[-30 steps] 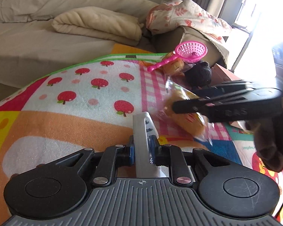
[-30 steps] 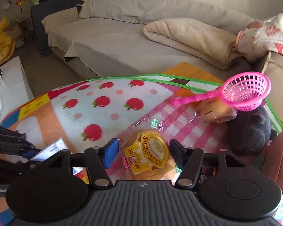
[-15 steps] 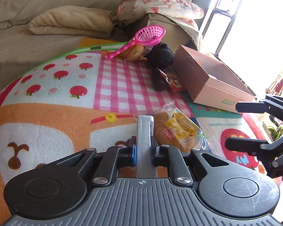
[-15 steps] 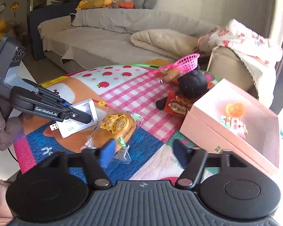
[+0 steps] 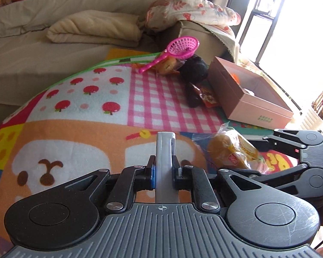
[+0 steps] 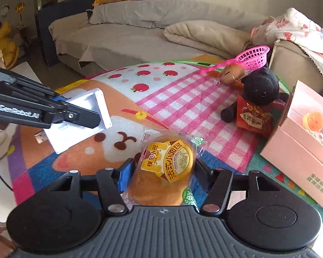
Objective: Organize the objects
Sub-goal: 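Grasp the bagged bread bun with the right tool while the left tool holds the charger, then carry the charger into the pink box with the left tool while the right tool drops the bread in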
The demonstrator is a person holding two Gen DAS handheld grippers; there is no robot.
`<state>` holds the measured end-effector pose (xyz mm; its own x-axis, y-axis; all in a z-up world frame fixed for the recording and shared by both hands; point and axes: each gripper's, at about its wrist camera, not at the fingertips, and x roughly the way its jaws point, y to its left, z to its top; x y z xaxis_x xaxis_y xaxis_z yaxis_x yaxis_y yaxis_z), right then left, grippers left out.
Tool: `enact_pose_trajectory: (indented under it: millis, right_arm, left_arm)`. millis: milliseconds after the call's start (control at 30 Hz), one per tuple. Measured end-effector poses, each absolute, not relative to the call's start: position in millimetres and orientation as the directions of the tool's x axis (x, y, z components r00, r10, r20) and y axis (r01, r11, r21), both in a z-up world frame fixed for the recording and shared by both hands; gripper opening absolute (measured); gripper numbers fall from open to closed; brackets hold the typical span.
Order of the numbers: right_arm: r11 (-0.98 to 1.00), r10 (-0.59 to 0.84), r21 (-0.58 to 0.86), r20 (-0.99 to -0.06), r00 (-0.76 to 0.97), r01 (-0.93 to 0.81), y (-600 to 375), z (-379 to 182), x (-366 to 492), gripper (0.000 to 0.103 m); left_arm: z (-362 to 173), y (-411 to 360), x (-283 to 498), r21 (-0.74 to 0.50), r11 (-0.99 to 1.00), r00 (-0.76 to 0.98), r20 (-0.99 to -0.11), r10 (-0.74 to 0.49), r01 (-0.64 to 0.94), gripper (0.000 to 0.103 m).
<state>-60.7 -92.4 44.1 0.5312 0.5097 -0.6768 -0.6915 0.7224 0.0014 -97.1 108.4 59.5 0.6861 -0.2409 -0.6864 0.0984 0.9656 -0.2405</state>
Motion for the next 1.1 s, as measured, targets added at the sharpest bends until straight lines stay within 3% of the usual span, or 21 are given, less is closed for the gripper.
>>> enact_pose_trajectory:
  millis: [300,500,700,900,1100]
  right_arm:
    - [0.865,0.396,-0.048,-0.547,0.738,-0.499,-221.9,99.4,-125.4,0.059]
    - [0.932,0.292,-0.054,-0.476,0.83,-0.359,-274.0,115.1,-133.3,0.059]
    - [0.959,0.235,-0.023,-0.484,0.843,-0.281,-299.7,110.2,-120.2,0.06]
    - [0.965,0.228,-0.006,-0.474,0.85,-0.262,-299.9,116.1,-98.4,0.059]
    - [0.965,0.237,0.009,-0.446,0.863,-0.261,-283.4,150.9,-19.6,0.059]
  left_arm:
    - [130.2,13.0,-43.5,-0.301,0.888,0.707,-0.538,-0.458,0.347,0.015]
    - [158.5,-42.6,37.2,-0.384,0.859,0.784,-0.388,-0.484,0.34,0.016]
    - [100.7,-74.8,92.2,-0.371,0.866,0.695,-0.523,-0.494,0.336,0.02]
    - [89.9,-20.5,68.3,-0.395,0.871,0.77,-0.443,-0.46,0.293,0.02]
    - [70.2,23.2,42.7,-0.242,0.938,0.781,-0.522,-0.343,0.25,0.02]
